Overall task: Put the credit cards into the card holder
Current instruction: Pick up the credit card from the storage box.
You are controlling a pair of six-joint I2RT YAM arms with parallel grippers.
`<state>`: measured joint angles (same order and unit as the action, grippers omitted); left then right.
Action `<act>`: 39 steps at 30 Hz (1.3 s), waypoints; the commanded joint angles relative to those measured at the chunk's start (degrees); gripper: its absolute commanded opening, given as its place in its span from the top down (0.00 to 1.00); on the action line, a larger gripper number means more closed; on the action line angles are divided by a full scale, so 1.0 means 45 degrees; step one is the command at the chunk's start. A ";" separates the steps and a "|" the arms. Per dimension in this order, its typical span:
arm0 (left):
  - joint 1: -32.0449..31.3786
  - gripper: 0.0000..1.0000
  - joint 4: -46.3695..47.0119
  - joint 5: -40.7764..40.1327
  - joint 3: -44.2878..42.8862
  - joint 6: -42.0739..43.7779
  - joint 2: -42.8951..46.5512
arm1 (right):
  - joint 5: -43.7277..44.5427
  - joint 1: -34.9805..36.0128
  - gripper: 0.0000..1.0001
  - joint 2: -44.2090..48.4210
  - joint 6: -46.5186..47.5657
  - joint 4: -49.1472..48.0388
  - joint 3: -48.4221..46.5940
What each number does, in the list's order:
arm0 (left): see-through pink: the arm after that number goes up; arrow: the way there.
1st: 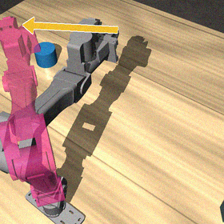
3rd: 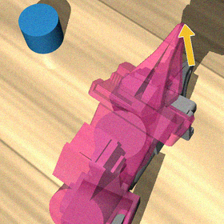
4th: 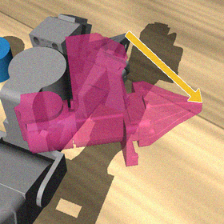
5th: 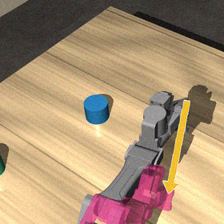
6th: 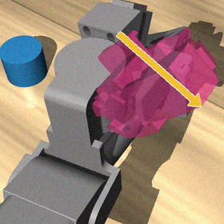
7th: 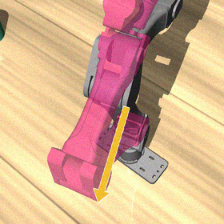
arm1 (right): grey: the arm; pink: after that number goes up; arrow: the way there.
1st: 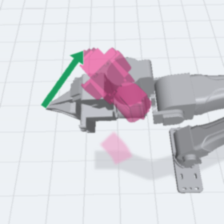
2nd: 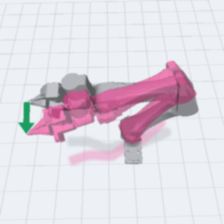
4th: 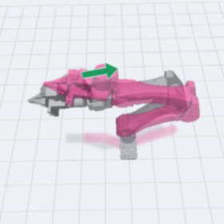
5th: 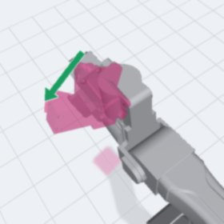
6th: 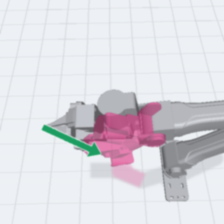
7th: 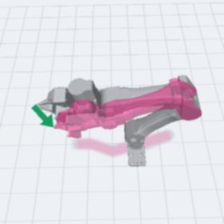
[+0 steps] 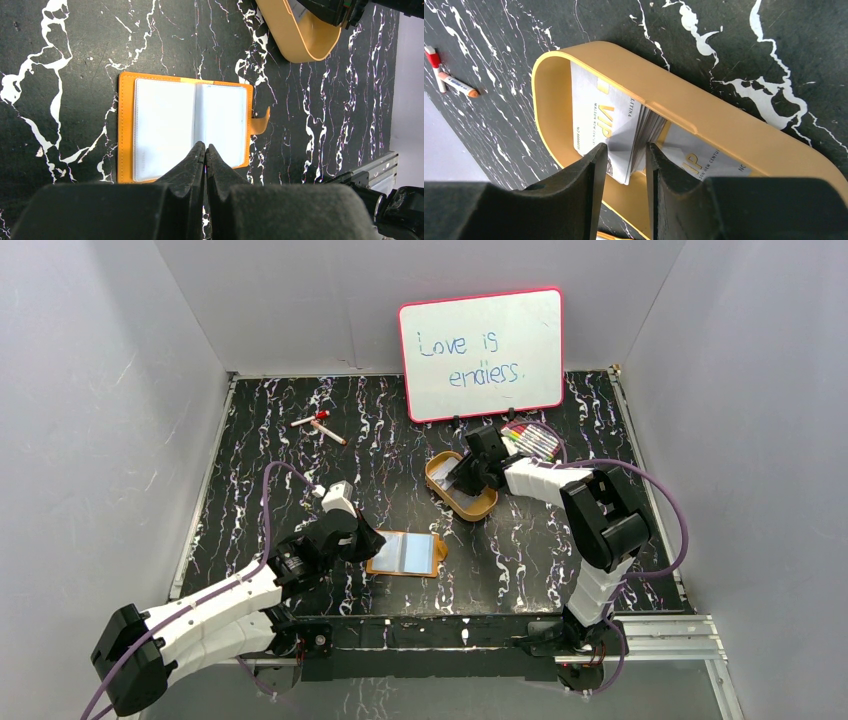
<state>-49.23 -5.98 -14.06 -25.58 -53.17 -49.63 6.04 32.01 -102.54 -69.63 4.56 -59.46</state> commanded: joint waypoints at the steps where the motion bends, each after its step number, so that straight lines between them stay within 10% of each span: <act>1: 0.0023 0.97 0.0127 -0.0089 0.0148 0.0050 0.0276 | 0.0312 0.0045 0.58 0.0100 0.0136 -0.0198 0.0149; 39: 0.0023 0.97 0.0058 -0.0175 0.0051 0.0231 0.0335 | 0.0395 0.0039 0.92 0.1771 0.0666 -0.1286 0.1564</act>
<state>-49.23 -6.00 -14.09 -25.47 -52.90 -49.28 6.28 32.01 -97.12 -67.51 -0.89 -53.58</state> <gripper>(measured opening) 0.029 0.146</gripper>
